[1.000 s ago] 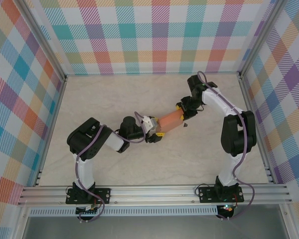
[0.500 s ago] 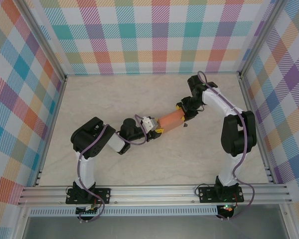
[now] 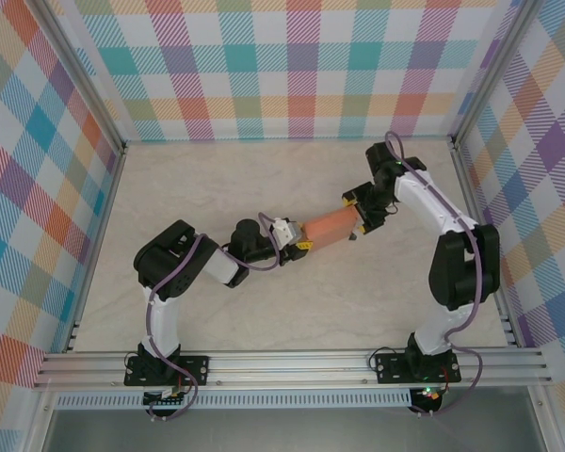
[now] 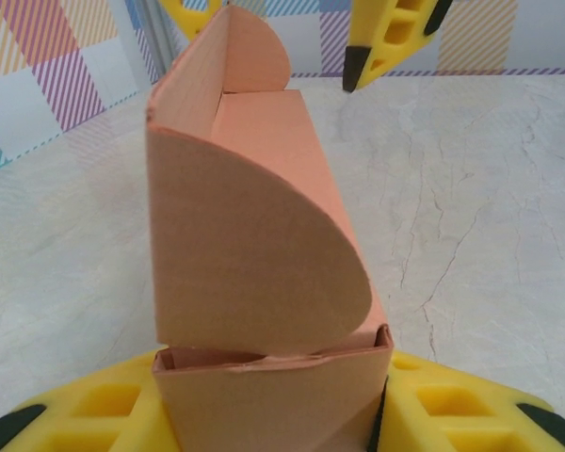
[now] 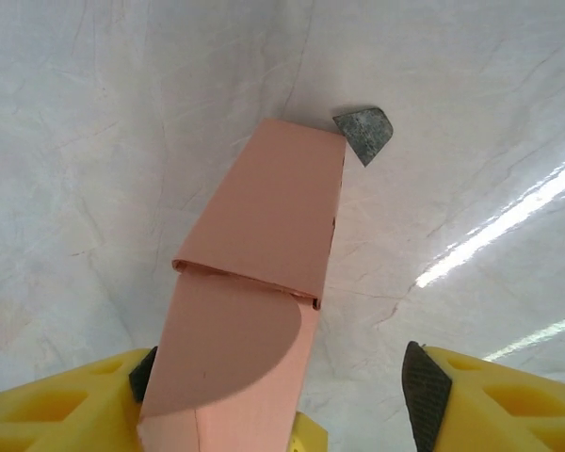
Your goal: Fold the paper box
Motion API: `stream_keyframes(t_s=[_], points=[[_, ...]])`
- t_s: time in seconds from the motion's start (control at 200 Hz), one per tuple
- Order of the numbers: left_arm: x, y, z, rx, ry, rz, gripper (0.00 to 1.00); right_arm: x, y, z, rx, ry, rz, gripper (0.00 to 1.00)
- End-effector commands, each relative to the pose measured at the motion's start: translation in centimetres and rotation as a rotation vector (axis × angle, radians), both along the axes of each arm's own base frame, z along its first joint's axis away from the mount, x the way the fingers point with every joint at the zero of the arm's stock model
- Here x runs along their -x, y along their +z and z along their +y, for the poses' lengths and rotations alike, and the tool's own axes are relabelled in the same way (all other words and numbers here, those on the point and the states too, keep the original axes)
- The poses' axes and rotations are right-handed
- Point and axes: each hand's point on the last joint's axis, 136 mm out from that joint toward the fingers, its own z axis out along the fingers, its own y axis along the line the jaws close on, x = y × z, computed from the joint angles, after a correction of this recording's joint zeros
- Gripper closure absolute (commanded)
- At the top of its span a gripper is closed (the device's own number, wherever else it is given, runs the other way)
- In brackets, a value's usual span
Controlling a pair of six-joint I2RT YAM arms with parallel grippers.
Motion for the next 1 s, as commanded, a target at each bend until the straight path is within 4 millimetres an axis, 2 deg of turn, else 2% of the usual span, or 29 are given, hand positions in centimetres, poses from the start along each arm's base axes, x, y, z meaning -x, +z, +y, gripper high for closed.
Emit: stream_keyframes(t_s=[0.0,0.145,0.295,0.375,0.505,0.66,0.82,0.87,0.995], points=[[0.0,0.3,-0.7,-0.002,-0.015,-0.019,0.57,1.3,1.4,-1.6,0.037,0.062,-0.035,0.29],[-0.2,0.3,-0.7,-0.003,-0.011,-0.009,0.57,-1.2,5.0,-0.4,0.101,0.465,-0.333,0.25],[-0.3,0.5,-0.8,0.006,-0.018,0.002,0.56,-1.1,7.9,1.8,0.252,0.911,-0.590,0.26],[-0.3,0.6,-0.9,0.008,-0.023,0.004,0.56,-0.2,8.4,3.2,0.296,1.113,-0.649,0.24],[-0.5,0.7,-0.8,0.013,-0.022,0.015,0.56,0.7,7.8,4.1,0.454,1.362,-0.636,0.16],[-1.1,1.1,-0.8,0.034,-0.017,0.047,0.56,2.0,7.2,5.7,0.427,1.427,-0.749,0.12],[-1.6,1.6,-0.8,0.068,-0.004,0.095,0.56,5.1,7.5,7.7,0.427,1.447,-1.084,0.14],[-1.6,1.7,-0.8,0.071,-0.004,0.099,0.56,5.5,7.8,8.0,0.451,1.437,-1.159,0.16],[-1.6,1.8,-0.7,0.073,0.002,0.101,0.56,5.6,7.4,8.7,0.436,1.426,-1.181,0.21]])
